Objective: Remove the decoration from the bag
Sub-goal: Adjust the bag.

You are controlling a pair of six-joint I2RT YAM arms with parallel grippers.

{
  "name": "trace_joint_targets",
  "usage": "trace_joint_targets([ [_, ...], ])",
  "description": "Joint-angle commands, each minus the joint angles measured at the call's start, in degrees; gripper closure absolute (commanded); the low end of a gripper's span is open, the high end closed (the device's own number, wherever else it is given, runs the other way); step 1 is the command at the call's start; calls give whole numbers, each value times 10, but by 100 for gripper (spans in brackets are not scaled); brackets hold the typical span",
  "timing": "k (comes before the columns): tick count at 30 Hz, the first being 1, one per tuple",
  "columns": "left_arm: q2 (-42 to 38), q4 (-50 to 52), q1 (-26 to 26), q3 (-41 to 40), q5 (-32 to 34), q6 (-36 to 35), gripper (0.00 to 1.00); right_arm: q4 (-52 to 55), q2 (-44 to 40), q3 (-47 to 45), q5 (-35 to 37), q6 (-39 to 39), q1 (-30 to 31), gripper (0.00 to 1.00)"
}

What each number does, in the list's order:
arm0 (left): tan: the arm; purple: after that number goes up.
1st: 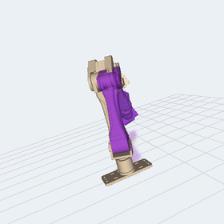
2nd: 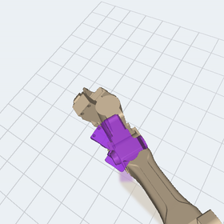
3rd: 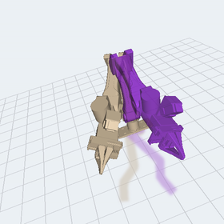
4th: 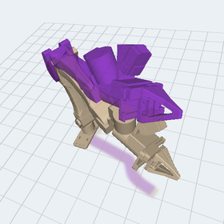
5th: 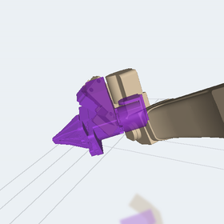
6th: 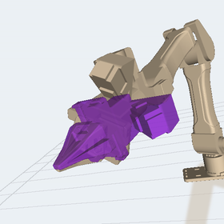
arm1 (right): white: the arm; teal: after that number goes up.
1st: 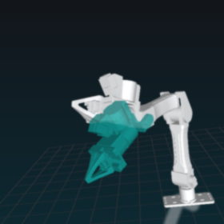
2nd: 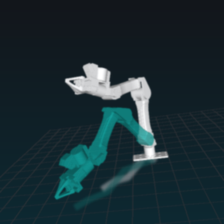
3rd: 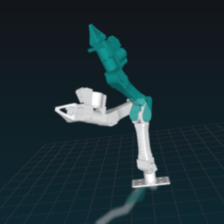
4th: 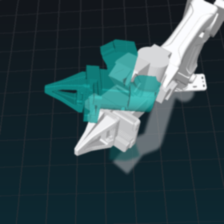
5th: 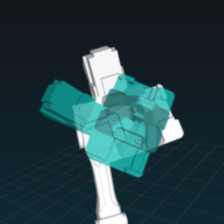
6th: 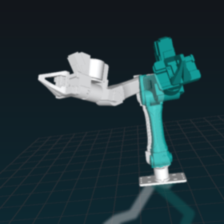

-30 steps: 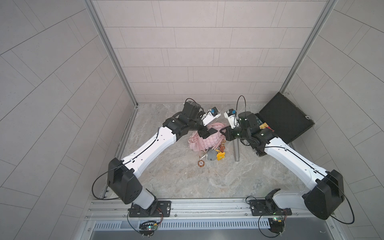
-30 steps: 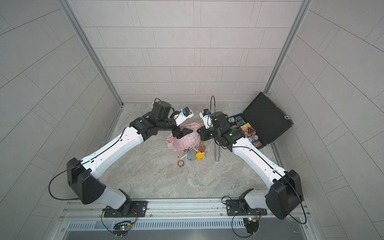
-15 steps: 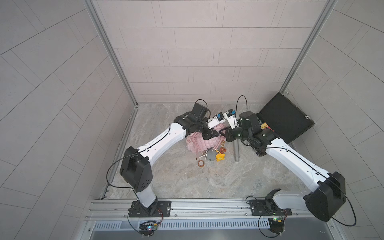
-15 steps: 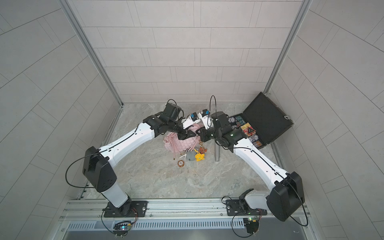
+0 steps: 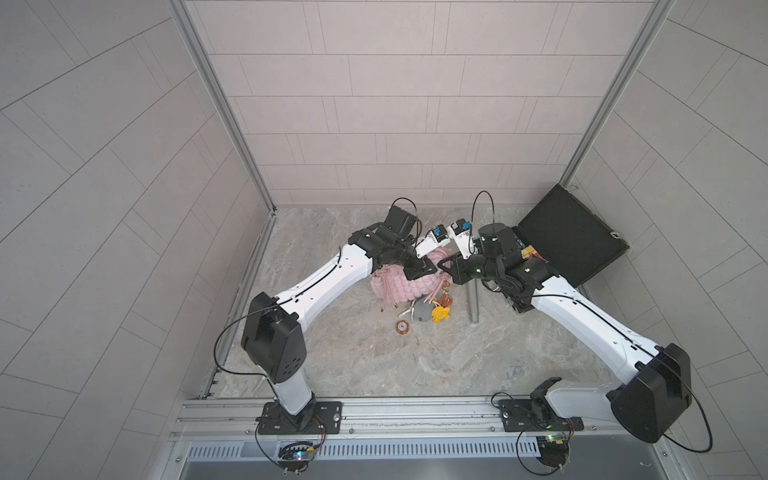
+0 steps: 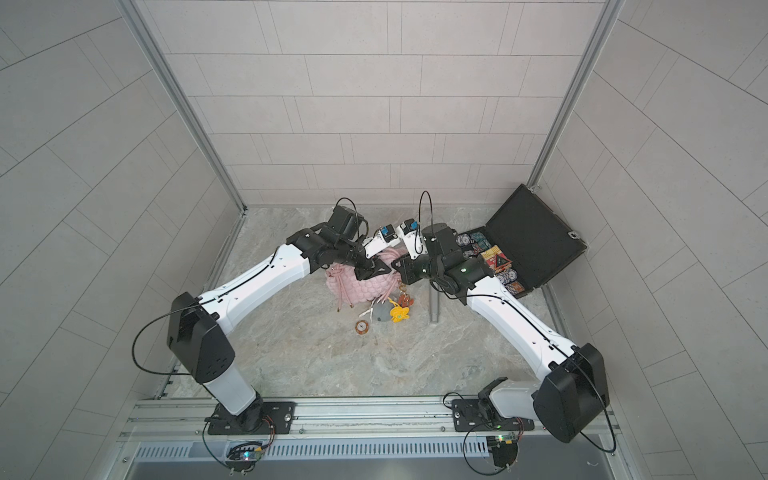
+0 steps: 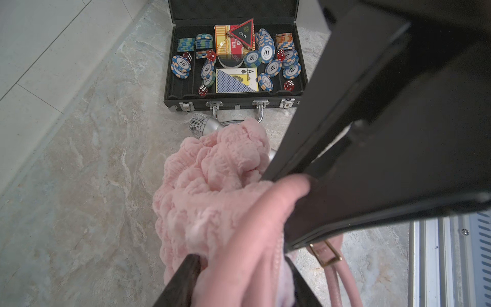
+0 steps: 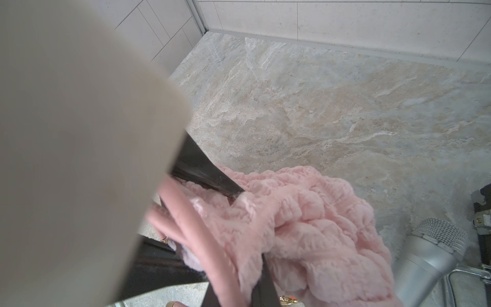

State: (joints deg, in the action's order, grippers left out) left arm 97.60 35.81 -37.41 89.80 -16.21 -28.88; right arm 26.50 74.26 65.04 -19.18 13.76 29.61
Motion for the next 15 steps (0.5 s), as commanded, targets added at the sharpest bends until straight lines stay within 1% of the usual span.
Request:
trace_joint_targets([
  [1, -7, 17, -4, 26, -9, 15, 100, -12, -10, 15, -20, -16, 6, 90],
  [4, -9, 24, -4, 26, -7, 12, 95, -12, -11, 15, -21, -21, 7, 91],
  [6, -11, 34, -2, 27, -5, 8, 87, -9, -12, 16, -23, -26, 6, 93],
  [10, -15, 69, 4, 29, -24, -19, 64, -7, -20, 16, -21, -35, 4, 97],
  [11, -14, 80, 6, 30, -27, -24, 56, -7, -23, 16, -20, -36, 4, 97],
  [12, -13, 89, 8, 34, -32, -30, 47, -7, -24, 16, -20, -38, 3, 98],
  [13, -12, 99, 10, 38, -37, -32, 44, -7, -25, 16, -21, -38, 2, 98],
  [15, -15, 100, 12, 39, -44, -28, 43, -6, -25, 16, -23, -39, 2, 100],
])
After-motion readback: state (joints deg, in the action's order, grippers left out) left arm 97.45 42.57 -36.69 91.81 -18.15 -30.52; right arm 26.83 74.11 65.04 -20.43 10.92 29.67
